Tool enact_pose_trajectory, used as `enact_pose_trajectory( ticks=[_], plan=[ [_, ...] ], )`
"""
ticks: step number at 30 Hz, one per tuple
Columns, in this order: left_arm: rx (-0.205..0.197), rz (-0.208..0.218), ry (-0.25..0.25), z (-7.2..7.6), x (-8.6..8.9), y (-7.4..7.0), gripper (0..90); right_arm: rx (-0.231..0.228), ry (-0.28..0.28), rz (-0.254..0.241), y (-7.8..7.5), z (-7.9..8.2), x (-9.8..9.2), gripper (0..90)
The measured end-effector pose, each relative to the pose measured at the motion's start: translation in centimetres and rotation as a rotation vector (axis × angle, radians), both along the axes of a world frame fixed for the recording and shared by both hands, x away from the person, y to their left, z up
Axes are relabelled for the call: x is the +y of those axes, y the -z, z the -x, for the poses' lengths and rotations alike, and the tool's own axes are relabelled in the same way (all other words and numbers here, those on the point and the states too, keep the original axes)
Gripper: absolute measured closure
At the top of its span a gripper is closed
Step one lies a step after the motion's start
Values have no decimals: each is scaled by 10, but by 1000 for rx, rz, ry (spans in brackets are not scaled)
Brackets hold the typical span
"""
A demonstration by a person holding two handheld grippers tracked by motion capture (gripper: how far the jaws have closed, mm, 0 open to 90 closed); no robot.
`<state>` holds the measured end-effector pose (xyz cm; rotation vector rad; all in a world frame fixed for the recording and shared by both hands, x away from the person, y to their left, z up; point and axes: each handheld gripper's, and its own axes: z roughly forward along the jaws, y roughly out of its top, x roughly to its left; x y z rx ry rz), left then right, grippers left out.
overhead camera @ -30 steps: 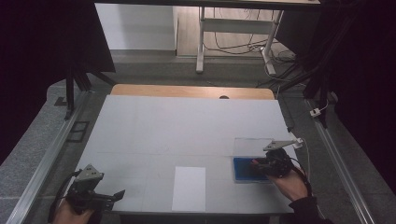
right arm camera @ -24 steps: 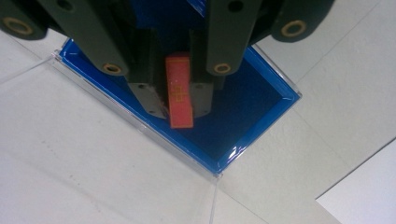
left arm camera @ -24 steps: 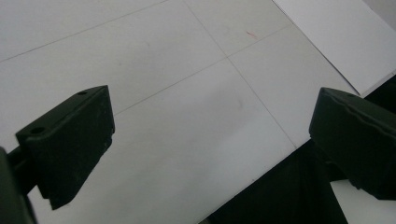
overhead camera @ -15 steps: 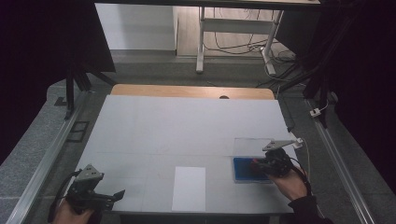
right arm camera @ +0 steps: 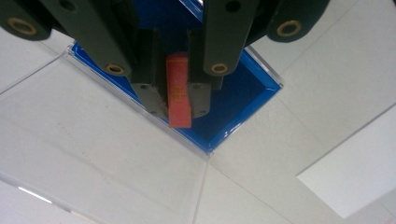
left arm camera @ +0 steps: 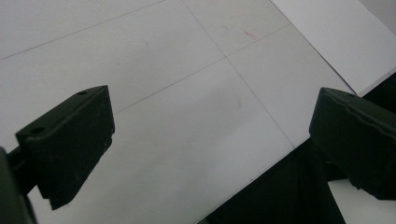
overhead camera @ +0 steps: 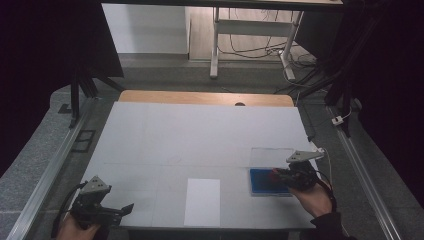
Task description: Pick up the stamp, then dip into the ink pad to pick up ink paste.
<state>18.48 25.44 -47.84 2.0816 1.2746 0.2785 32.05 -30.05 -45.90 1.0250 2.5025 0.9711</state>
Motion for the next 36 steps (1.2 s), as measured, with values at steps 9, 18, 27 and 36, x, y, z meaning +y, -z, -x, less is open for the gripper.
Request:
enact_pose_trajectory(
  ticks=[9, 18, 27, 36],
  plan=[
    [0, 0, 1, 0, 0, 0, 7, 2, 1, -19, -1, 3, 0, 791],
    [2, 2, 1, 0, 0, 0, 7, 4, 4, -17, 0, 2, 0, 791],
    [2, 0, 2, 0, 0, 0, 7, 29, 2, 12, 6, -2, 4, 793],
    [4, -1, 3, 0, 0, 0, 7, 49, 1, 39, 13, -6, 8, 795]
  ],
)
